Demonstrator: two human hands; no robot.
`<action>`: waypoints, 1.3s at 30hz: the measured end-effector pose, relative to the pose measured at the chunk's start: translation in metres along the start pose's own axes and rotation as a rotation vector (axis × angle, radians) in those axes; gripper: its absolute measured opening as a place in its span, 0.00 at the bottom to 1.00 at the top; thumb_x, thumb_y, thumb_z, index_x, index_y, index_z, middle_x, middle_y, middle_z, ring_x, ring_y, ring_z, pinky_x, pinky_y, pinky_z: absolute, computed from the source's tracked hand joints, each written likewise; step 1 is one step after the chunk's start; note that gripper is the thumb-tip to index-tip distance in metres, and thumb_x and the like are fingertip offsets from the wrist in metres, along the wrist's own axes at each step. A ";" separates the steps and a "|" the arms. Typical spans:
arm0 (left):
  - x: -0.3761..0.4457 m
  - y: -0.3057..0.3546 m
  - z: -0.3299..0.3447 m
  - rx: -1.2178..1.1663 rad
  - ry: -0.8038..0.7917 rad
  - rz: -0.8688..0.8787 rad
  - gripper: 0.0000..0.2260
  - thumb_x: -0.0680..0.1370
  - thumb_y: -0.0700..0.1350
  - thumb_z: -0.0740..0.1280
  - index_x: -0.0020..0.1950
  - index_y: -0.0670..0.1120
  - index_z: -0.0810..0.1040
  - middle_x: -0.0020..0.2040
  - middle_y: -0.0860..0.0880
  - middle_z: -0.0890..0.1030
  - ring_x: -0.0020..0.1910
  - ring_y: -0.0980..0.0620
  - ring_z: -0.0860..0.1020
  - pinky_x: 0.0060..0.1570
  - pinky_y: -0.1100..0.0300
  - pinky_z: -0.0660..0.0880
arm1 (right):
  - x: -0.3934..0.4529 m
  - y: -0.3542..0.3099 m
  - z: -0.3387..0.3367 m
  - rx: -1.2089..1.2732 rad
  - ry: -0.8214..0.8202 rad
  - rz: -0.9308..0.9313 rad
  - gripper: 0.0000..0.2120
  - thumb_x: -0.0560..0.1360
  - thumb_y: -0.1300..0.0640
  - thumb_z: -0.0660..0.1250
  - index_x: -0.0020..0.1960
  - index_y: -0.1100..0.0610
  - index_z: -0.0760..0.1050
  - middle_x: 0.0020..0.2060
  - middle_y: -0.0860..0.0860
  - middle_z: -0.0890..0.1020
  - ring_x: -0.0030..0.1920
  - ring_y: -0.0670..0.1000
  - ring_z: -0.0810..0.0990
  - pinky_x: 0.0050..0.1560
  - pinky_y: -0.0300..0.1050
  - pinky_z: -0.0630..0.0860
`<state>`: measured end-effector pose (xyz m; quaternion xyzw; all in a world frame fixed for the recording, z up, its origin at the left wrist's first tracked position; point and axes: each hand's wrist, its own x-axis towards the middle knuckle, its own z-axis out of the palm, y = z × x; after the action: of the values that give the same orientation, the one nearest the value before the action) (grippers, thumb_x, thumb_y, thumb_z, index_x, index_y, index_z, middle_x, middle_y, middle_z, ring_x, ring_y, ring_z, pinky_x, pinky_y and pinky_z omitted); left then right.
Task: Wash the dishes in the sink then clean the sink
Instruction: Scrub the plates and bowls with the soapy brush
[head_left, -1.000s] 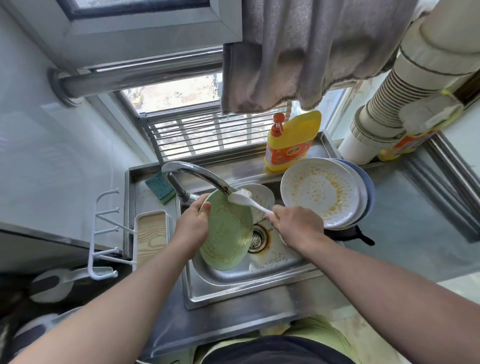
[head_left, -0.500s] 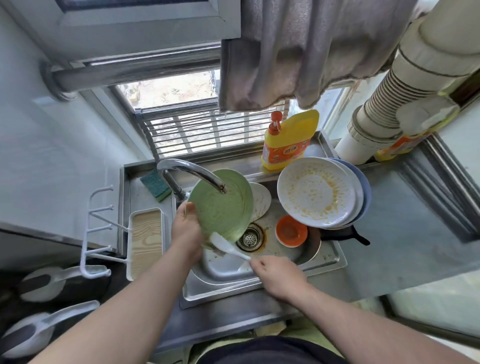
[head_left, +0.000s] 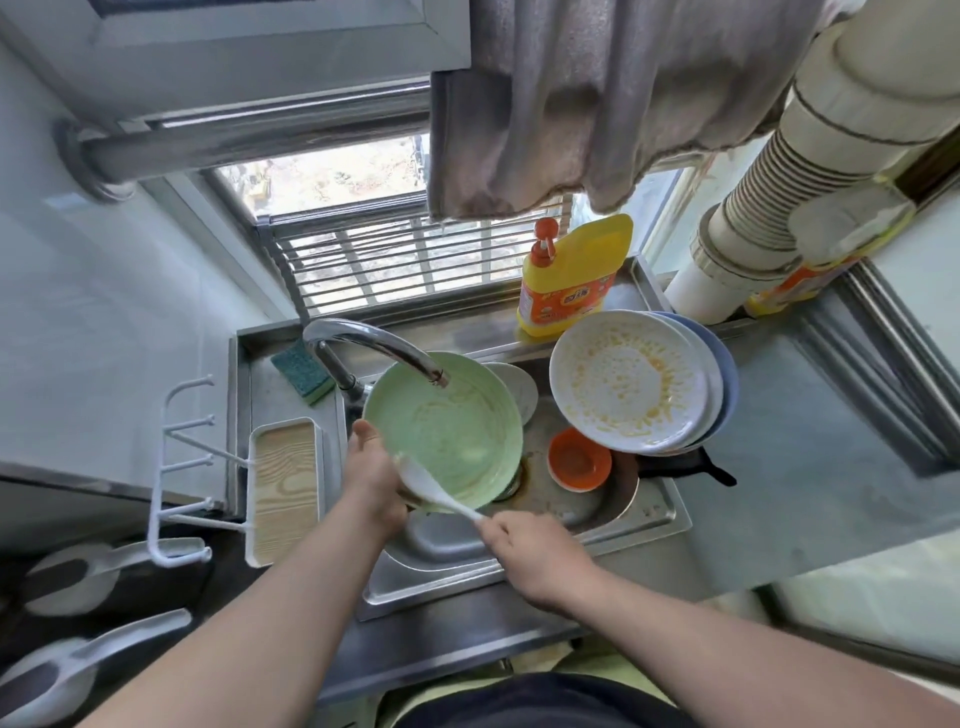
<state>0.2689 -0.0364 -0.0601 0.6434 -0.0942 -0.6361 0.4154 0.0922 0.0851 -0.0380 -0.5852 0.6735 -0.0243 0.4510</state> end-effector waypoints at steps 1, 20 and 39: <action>0.001 -0.001 -0.005 0.011 0.010 0.026 0.14 0.87 0.60 0.53 0.69 0.58 0.69 0.60 0.47 0.82 0.52 0.43 0.83 0.46 0.44 0.81 | -0.006 0.017 -0.004 -0.029 -0.029 0.032 0.26 0.82 0.34 0.49 0.38 0.52 0.68 0.39 0.52 0.79 0.46 0.59 0.78 0.46 0.55 0.73; 0.042 -0.042 -0.015 0.505 0.151 -0.103 0.23 0.86 0.63 0.53 0.71 0.49 0.73 0.61 0.41 0.80 0.55 0.37 0.82 0.42 0.49 0.82 | 0.009 0.048 -0.054 -0.069 -0.087 0.147 0.27 0.82 0.31 0.53 0.40 0.52 0.71 0.44 0.52 0.82 0.49 0.58 0.79 0.43 0.50 0.68; 0.053 -0.063 0.002 1.039 0.145 -0.079 0.30 0.79 0.36 0.63 0.81 0.53 0.66 0.64 0.40 0.79 0.49 0.36 0.82 0.51 0.43 0.83 | -0.006 0.120 -0.110 0.028 -0.057 0.130 0.14 0.75 0.35 0.64 0.47 0.45 0.75 0.42 0.47 0.82 0.44 0.48 0.81 0.47 0.50 0.76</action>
<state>0.2503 -0.0312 -0.1404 0.8101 -0.3439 -0.4743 0.0225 -0.0703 0.0728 -0.0364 -0.5342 0.6966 0.0122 0.4787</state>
